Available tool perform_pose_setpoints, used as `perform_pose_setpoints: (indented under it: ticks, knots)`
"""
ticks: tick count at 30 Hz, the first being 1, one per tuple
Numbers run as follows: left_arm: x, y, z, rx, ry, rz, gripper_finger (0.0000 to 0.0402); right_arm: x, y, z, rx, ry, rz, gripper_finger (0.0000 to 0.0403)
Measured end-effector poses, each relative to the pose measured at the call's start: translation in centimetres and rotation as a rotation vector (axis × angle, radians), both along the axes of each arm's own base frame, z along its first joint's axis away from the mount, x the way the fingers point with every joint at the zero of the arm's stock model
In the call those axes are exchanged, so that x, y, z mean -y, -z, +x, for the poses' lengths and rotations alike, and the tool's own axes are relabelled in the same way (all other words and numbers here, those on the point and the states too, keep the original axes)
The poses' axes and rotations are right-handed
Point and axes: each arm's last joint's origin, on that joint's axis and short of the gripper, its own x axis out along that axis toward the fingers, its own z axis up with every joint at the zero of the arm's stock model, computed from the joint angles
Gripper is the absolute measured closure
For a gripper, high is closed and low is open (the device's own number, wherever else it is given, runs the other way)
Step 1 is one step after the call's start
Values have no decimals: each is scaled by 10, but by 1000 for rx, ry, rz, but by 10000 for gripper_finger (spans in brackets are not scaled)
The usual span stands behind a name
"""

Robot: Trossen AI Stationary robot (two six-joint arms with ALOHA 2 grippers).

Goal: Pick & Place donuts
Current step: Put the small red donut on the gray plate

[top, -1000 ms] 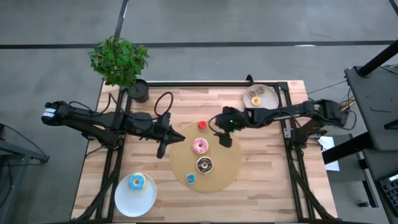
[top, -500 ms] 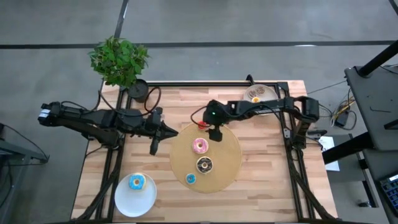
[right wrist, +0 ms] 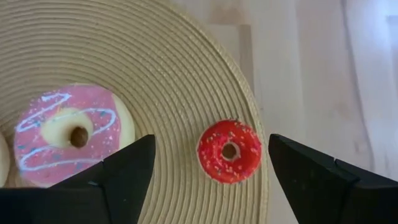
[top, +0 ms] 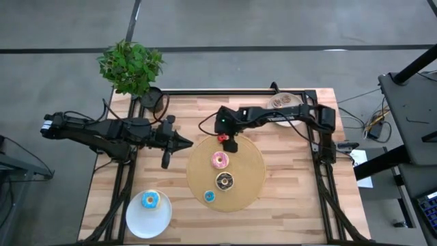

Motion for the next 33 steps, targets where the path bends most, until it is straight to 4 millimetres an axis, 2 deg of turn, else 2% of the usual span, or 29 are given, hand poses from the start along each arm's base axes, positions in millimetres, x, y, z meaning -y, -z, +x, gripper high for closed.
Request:
perform_pose_setpoints:
  ticks: [5, 16, 21, 33]
  knots:
    - [0, 0, 0, -3, 0, 0, 401, 3, 11, 7, -21, 0, 4, 100]
    - [0, 0, 0, -4, -1, 0, 401, 20, 11, 3, -22, 23, -11, 100]
    - [0, 0, 0, -4, 0, 1, 401, 20, 12, 2, -34, 8, -5, 101]
    - [0, 0, 0, -5, -1, 0, 401, 21, 35, 5, -92, -3, 9, 97]
